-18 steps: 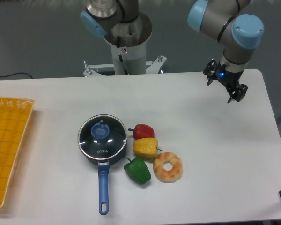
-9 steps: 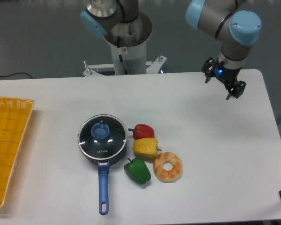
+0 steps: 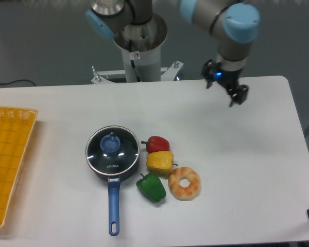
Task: Open the lid
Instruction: 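Move the gripper toward the saucepan lid, opening the fingers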
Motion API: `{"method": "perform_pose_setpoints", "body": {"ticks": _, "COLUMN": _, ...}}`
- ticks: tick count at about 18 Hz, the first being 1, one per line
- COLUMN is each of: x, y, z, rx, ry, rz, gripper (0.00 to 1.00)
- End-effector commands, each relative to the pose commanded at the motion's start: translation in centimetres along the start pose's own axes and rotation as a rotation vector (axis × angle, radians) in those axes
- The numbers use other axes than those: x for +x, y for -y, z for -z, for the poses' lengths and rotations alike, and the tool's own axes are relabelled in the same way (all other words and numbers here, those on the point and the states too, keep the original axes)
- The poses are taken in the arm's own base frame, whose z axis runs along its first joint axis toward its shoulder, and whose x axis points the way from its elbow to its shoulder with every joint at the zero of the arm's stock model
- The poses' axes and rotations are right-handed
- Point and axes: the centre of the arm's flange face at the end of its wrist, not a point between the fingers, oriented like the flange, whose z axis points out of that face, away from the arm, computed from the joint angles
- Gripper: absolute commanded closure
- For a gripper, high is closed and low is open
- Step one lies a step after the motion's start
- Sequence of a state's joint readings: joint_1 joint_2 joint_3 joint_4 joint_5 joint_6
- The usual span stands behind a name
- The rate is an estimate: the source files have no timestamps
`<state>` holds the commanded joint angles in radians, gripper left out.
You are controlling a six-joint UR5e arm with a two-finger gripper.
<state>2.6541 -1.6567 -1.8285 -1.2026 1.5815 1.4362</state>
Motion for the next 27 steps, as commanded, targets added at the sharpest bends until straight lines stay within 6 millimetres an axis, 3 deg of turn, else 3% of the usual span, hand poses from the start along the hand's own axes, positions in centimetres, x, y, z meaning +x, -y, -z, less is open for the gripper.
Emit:
{"method": "perform_pose_setpoints", "body": {"ticks": 3, "x": 1.8, "y": 4.1, "z": -0.5, "rx": -0.003, "ry": -0.009, "rz": -0.037, "gripper": 0.0}}
{"method": "perform_pose_setpoints", "body": {"ticks": 10, "x": 4.7, "y": 9.8, "z": -1.3, "rx": 0.0, "ry": -0.037, "rz": -0.168, "gripper": 0.0}}
{"method": "perform_pose_setpoints", "body": {"ticks": 19, "x": 9.3, "y": 15.7, "z": -1.8, "rx": -0.016, "ry": -0.05, "rz": 0.424, "gripper": 0.0}}
{"method": "perform_pose_setpoints", "body": {"ticks": 22, "x": 10.1, "y": 16.8, "z": -2.5, "rx": -0.028, "ry": -0.06, "rz": 0.544, "gripper": 0.0}}
{"method": "perform_pose_setpoints", "body": {"ticks": 27, "x": 11.6, "y": 20.0, "z": -5.3, "rx": -0.031, "ry": -0.057, "rz": 0.594, "gripper": 0.0}}
